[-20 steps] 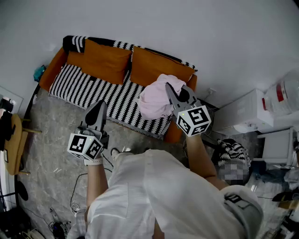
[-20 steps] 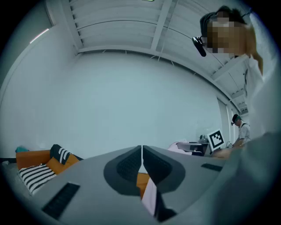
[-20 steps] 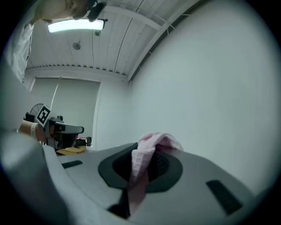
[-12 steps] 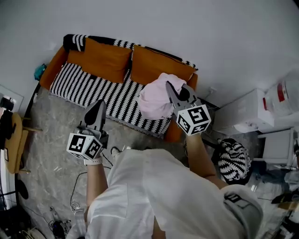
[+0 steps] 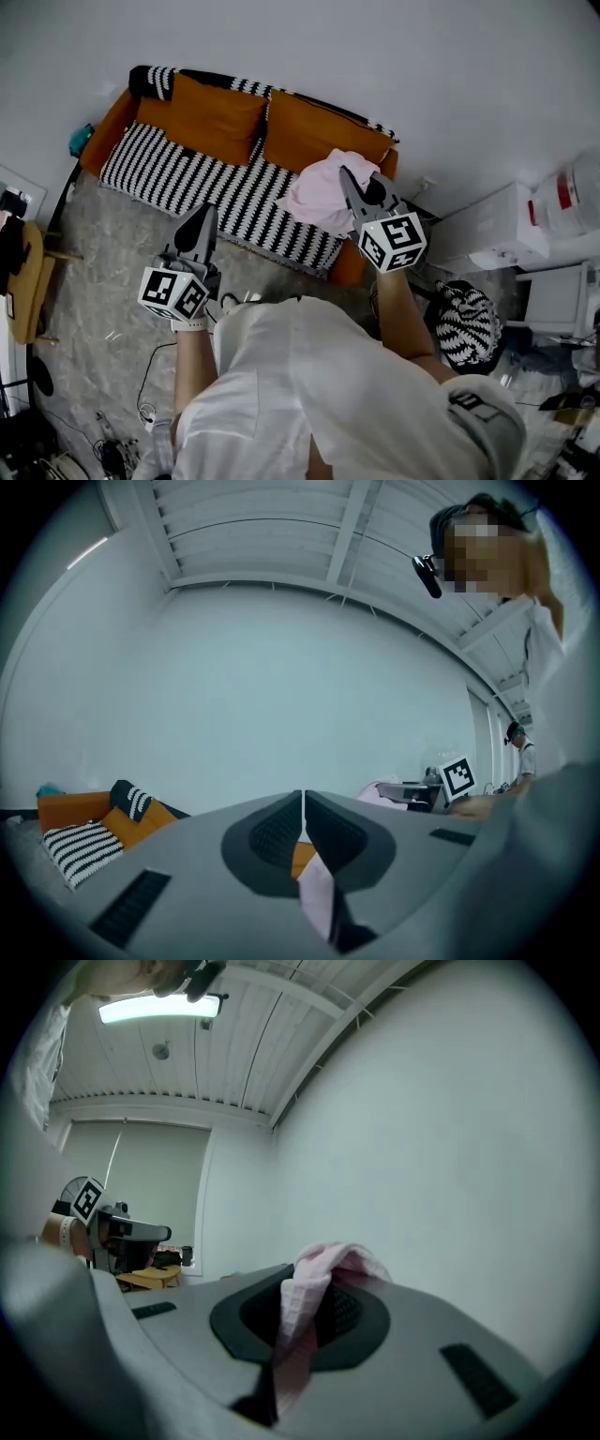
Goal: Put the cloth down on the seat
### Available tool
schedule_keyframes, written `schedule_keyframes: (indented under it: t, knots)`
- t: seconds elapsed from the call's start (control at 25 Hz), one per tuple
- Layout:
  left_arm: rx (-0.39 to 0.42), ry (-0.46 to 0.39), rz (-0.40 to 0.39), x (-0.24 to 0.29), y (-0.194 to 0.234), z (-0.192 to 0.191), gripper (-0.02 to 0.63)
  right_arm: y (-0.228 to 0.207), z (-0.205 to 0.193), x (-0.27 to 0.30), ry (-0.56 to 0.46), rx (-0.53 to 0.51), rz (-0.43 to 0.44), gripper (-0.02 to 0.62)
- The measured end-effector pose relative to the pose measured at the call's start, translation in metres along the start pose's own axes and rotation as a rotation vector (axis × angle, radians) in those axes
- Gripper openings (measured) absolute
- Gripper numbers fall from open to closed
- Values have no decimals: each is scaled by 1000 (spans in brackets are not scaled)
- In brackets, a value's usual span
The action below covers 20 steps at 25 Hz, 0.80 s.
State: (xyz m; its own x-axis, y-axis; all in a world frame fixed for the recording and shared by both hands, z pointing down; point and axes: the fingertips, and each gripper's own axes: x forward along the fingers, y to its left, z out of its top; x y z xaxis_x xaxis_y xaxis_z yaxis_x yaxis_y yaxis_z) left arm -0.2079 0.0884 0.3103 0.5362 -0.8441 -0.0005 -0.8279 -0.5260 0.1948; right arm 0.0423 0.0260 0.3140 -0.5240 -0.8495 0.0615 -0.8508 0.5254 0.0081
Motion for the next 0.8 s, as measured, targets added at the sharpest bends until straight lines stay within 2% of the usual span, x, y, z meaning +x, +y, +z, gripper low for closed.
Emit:
schedule_keyframes:
  t: [0.2,0.4,0.56,0.8]
  knots:
    - [-19,15,3,4,5,-8,25,-12,-6,4,18,51,5,40]
    - [-41,36,7,12,14,-22,25,-17,-16,19,57,58,29,41]
    - [-64,56,7,19,19,-34,25,4,-34,39,101,73,93,41]
    - [-79,68,15,24,33,-43,25,41,-48,57,109,120,176,41]
